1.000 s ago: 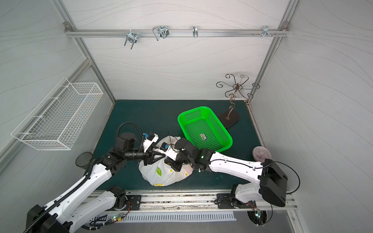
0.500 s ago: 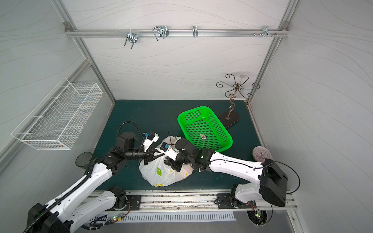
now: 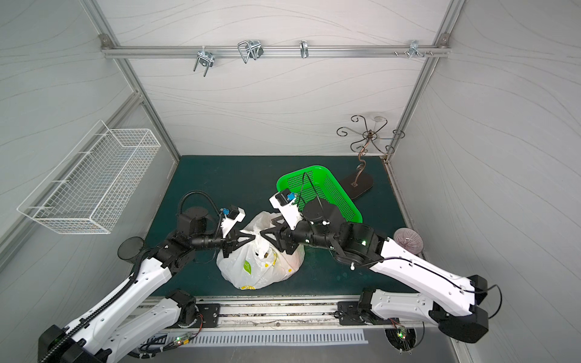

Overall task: Place the pineapple into a plastic bag & tie a knot
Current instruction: Cross the plastic bag at the center of the board.

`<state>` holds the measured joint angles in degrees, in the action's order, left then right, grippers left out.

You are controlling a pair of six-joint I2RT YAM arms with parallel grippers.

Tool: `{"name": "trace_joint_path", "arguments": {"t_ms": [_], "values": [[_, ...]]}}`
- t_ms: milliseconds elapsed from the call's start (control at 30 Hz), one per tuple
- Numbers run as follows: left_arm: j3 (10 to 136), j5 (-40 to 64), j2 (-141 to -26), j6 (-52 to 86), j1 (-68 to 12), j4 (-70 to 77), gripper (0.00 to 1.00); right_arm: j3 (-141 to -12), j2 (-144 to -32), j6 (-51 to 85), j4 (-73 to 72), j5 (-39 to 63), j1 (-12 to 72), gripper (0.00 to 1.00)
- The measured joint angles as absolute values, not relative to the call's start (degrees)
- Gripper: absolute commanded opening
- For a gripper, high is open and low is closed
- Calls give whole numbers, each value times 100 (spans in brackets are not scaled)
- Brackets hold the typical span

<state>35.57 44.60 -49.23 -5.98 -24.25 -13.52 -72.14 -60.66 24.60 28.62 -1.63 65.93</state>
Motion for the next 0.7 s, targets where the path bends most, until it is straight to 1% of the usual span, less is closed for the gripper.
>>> {"name": "trace_joint_path", "arguments": {"t_ms": [133,233,333,367,433,533,567,600,633,700], "values": [[3557,4460,-4919,-598,-2425,-1347,0,-7760,-6388,4451,3734,-840,6587,48],[3557,4456,-4897,-591,-2425,-1341,0,-7874,-6622,5946,4226,-976,6536,52],[3557,4451,-4869,-582,-2425,-1339,0,-7592,-6694,7511,4309,-847,6512,56],[3557,4447,-4856,-585,-2425,-1339,0,-7428,-6694,7999,4272,-746,6514,59],[3557,4438,-4825,-585,-2425,-1341,0,-7164,-6751,8855,4200,-609,6543,68],[3557,4436,-4781,-582,-2425,-1341,0,-7146,-7054,9743,4099,-469,6615,74],[3557,4434,-4770,-582,-2425,-1343,0,-7192,-7183,10073,4018,-412,6643,78],[3557,4436,-4764,-582,-2425,-1341,0,-7212,-7271,10285,3918,-390,6676,84],[3557,4436,-4762,-582,-2425,-1341,0,-7214,-7328,10503,3835,-377,6709,86],[3557,4434,-4759,-582,-2425,-1343,0,-7207,-7404,10903,3671,-370,6781,86]]}}
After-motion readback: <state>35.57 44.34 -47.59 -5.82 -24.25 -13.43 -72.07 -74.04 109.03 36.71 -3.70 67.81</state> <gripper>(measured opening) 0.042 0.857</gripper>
